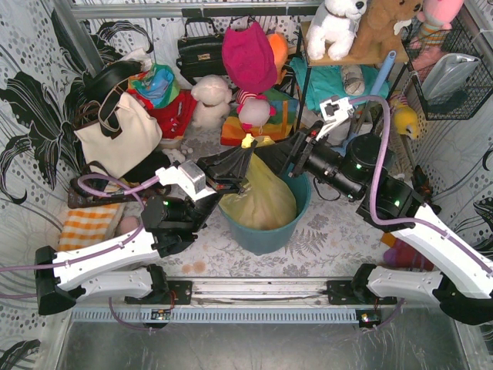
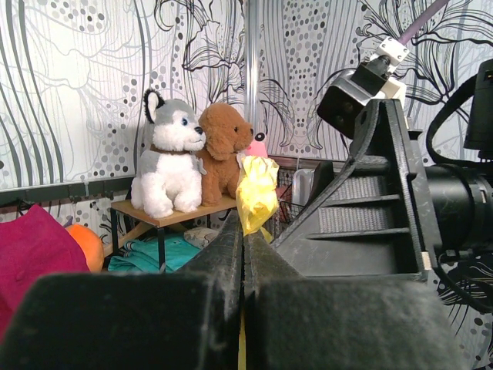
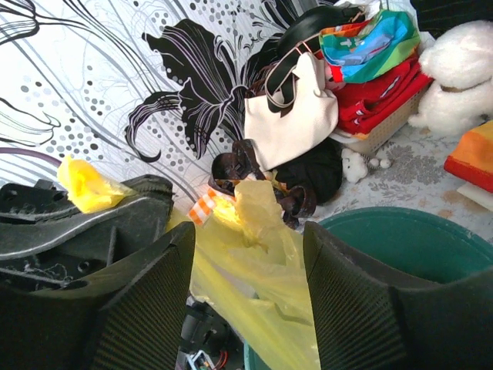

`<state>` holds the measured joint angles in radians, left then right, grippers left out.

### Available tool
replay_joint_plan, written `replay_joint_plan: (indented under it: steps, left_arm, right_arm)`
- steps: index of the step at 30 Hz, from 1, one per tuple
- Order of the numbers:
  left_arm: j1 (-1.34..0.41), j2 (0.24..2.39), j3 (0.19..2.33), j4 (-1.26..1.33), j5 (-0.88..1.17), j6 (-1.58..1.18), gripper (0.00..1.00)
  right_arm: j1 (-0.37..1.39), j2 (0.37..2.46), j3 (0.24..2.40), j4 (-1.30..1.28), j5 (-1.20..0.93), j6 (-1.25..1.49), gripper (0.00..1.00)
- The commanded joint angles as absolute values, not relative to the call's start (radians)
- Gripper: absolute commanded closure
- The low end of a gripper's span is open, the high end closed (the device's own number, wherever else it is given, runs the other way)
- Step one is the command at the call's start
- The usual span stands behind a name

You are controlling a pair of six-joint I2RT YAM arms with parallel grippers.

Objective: Tie the trash bag

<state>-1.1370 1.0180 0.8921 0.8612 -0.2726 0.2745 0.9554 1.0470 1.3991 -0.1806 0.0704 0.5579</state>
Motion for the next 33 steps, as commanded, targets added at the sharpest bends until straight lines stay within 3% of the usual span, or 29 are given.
replay_joint_plan:
  steps: [1, 9, 16, 24, 31, 33]
  left_arm:
    - [-1.131, 1.009, 0.889, 0.923, -0.272, 0.283, 1.00]
    - [-1.132, 1.008, 0.887, 0.924, -0.273, 0.282, 1.00]
    - [-1.131, 1.006, 0.888, 0.922, -0.272, 0.284, 1.00]
    - [-1.131, 1.007, 0.891, 0.920, -0.272, 0.285, 1.00]
    - [-1.131, 1.007, 0.890, 0.921, -0.276, 0.287, 1.00]
    - [-1.131, 1.008, 0.891, 0.921, -0.276, 0.287, 1.00]
  right_arm:
    - [0.961, 1.062, 1.448, -0.127, 0.108, 0.505, 0.41]
    - [0.961, 1.057, 1.447, -0.097, 0.124, 0.501, 0.31]
    - [0.961, 1.064, 1.447, -0.055, 0.115, 0.474, 0.43]
    - [0.953, 1.112, 1.492, -0.053, 0.065, 0.456, 0.45]
    - [0.950, 1.102, 1.472, -0.066, 0.064, 0.465, 0.62]
    - [0.950, 1.092, 1.461, -0.063, 0.073, 0.467, 0.72]
